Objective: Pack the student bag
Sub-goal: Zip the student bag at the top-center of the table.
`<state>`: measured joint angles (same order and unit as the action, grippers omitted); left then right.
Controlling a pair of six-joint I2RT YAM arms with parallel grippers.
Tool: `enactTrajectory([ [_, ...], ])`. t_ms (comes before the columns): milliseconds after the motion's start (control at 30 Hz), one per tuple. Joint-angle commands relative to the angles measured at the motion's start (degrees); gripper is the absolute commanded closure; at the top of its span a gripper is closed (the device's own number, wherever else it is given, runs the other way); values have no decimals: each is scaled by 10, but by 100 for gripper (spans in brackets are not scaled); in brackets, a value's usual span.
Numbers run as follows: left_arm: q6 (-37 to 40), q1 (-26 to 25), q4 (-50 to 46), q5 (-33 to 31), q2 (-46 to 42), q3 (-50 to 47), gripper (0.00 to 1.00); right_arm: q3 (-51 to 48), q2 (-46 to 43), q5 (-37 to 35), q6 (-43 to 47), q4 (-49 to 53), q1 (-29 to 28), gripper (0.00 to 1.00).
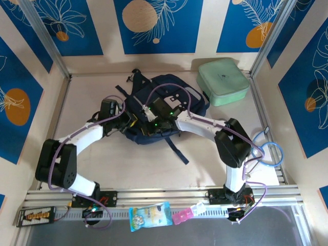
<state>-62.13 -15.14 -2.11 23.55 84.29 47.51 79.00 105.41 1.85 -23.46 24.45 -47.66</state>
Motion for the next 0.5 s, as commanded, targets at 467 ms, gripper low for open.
enactTrajectory([
  [467, 70, 20, -74, -87, -61, 41, 100, -97, -95, -180, -36, 142, 17, 96],
])
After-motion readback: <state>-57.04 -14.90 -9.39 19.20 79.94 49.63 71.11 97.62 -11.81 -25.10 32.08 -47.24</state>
